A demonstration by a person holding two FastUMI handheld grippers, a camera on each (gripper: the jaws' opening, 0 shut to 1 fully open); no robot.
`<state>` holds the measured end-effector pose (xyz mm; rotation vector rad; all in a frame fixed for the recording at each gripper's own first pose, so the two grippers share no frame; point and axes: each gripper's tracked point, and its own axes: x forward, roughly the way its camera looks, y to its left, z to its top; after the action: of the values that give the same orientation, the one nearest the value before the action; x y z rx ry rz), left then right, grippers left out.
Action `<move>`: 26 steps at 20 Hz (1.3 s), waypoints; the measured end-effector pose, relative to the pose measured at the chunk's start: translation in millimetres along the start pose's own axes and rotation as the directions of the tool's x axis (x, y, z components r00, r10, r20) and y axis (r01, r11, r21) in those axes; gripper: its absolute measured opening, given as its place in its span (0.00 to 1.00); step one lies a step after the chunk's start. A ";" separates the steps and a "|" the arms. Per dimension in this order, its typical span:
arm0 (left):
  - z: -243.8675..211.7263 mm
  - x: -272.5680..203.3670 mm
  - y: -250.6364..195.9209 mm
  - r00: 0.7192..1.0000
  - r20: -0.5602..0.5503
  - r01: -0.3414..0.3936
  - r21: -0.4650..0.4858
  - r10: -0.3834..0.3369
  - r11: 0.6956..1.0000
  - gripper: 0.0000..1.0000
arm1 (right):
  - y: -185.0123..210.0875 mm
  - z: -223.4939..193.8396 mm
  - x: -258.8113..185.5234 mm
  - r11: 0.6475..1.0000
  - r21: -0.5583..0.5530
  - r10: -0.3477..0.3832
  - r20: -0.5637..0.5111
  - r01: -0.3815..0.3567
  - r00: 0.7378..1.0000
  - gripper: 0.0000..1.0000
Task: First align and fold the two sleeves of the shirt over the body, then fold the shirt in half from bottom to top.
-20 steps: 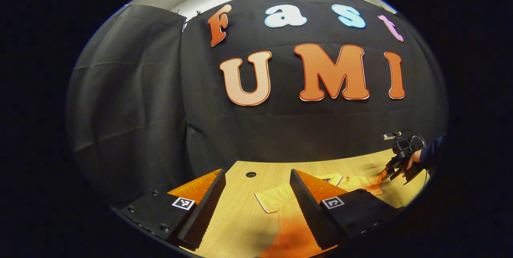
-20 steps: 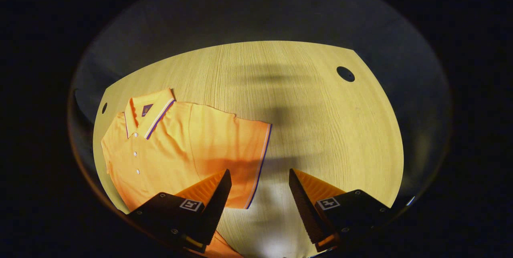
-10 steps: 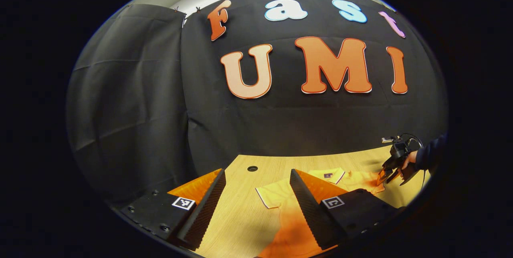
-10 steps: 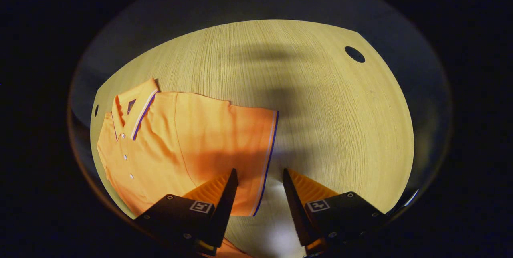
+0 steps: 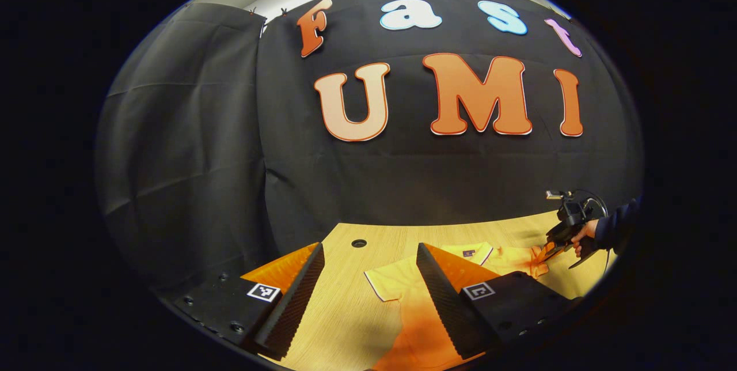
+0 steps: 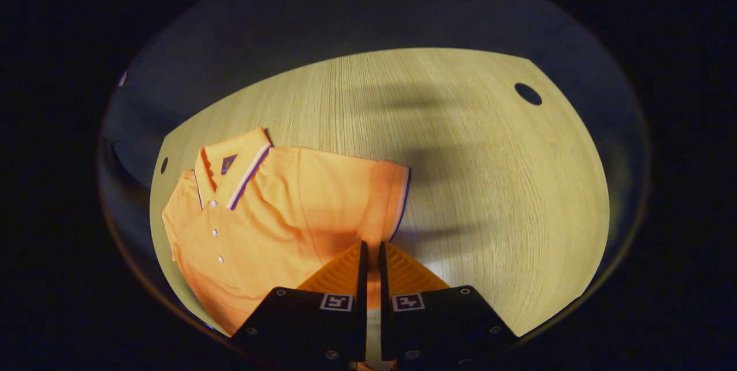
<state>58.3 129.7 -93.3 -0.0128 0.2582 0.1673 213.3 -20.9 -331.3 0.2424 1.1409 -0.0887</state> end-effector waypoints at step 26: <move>-117.2 190.8 29.3 0.897 -0.367 0.210 -0.139 -0.247 0.968 0.98 | 121.7 -1.6 -127.2 0.996 -0.053 0.085 0.363 -0.070 0.928 0.76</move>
<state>205.6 185.7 -255.1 -0.1728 0.6366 -0.0612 182.4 90.8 -198.8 0.2248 0.7594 -0.0387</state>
